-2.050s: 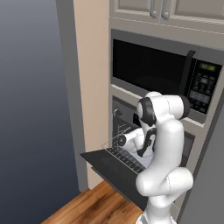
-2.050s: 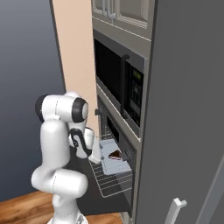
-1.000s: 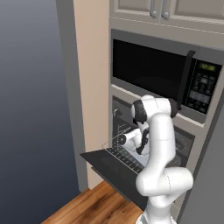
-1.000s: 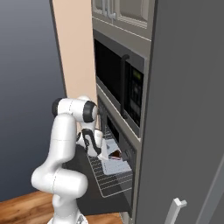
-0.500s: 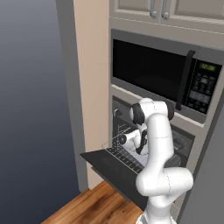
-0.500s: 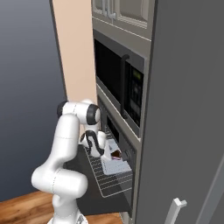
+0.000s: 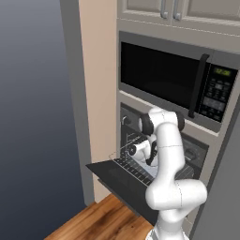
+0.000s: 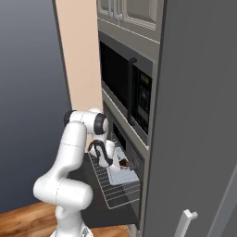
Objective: Take the baked cake out of the oven and place it on the plate for cooling. Then close the oven door.
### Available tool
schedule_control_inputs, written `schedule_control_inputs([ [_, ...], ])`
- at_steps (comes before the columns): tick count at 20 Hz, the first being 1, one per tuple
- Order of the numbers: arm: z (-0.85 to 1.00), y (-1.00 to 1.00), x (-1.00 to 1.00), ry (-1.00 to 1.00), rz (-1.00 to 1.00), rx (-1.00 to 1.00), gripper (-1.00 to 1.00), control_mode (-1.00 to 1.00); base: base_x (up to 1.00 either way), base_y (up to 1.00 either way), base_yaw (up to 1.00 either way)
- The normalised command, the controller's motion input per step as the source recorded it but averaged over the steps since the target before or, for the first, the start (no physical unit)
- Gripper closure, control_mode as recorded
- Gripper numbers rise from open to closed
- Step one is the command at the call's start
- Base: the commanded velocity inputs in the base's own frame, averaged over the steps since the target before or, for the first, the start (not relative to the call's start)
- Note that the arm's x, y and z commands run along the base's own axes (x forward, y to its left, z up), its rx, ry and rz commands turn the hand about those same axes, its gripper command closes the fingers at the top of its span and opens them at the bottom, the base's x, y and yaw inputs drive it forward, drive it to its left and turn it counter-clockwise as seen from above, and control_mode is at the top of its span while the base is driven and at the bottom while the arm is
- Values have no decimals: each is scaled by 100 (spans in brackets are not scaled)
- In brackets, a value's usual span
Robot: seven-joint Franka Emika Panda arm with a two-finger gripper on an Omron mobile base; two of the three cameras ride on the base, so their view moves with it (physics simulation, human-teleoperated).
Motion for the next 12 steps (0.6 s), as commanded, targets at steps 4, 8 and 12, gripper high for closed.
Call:
schedule_control_inputs([
  [4,-13,0,14,4,2,0,-100,-100,0,0,0],
  [8,-16,-1,8,4,3,0,-100,-100,0,0,0],
  [12,-17,-3,6,6,2,0,-100,-100,0,0,0],
])
